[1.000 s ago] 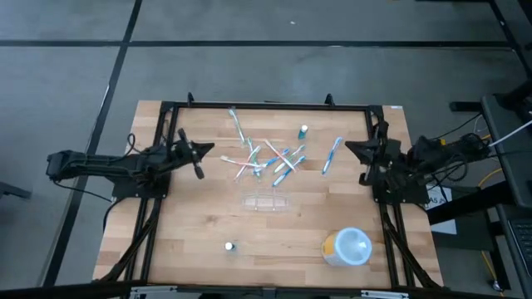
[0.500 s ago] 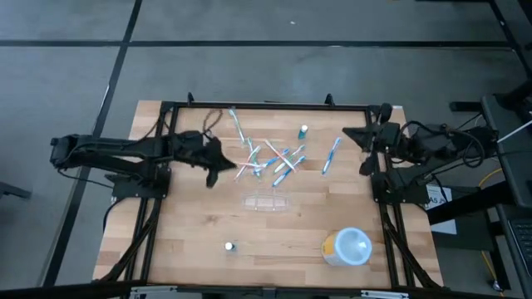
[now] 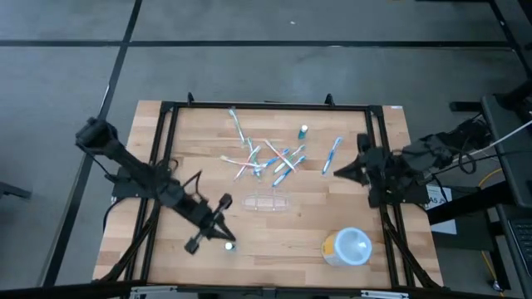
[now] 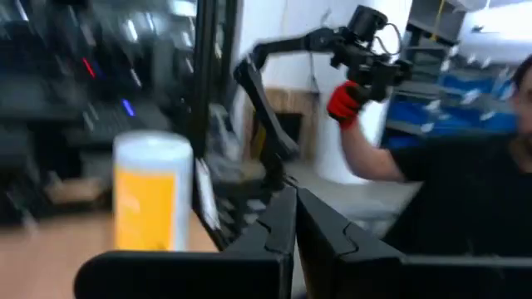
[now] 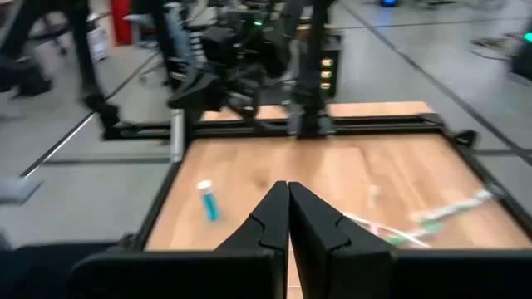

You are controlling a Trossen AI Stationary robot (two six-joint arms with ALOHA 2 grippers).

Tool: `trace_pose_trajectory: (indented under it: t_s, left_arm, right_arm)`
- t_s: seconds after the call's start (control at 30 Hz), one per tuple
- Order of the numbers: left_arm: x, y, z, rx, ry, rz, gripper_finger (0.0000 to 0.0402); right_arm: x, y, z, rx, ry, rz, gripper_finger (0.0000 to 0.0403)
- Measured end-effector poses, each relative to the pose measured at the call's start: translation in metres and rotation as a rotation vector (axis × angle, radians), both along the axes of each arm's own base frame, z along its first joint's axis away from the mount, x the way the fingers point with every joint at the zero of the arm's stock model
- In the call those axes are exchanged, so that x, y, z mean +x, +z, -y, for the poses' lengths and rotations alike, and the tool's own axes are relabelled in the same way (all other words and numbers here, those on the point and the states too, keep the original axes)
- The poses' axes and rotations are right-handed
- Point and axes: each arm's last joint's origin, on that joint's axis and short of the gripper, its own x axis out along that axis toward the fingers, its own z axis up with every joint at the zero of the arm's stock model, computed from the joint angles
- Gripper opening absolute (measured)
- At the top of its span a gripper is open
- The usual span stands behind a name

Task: Pick & Place toothbrushing station
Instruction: Put the blue mouthwash into the transparent organizer

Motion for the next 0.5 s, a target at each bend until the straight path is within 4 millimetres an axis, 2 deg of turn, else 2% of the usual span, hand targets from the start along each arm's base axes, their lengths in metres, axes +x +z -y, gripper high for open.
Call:
trace_pose_trajectory:
  t_s: [0.1, 0.17, 0.23, 0.33, 0.43, 0.5]
  left_arm:
    - [0.001, -0.012, 0.02, 0.081, -0.008, 0.11, 0.0006]
    - [0.001, -0.012, 0.026, 0.108, 0.007, 0.218, 0.0006]
    - [0.005, -0.008, 0.028, 0.08, 0.117, 0.241, 0.0006]
    - [0.018, 0.002, 0.028, 0.079, 0.372, 0.132, 0.0006]
    - [0.031, 0.015, 0.034, 0.293, 0.489, -0.022, 0.0006]
    - [0.04, 0.035, 0.036, 0.395, 0.59, -0.121, 0.0006]
  right_arm:
    - [0.004, -0.001, -0.011, -0.028, 0.054, 0.009, 0.0014]
    - [0.005, -0.001, -0.014, -0.057, 0.049, 0.019, 0.0014]
    - [0.004, -0.002, -0.016, -0.084, 0.036, 0.022, 0.0014]
    - [0.003, -0.001, -0.018, -0.114, 0.026, 0.033, 0.0013]
    - [0.003, 0.002, -0.019, -0.136, 0.031, 0.066, 0.0013]
    - [0.004, 0.004, -0.02, -0.136, 0.033, 0.088, 0.0013]
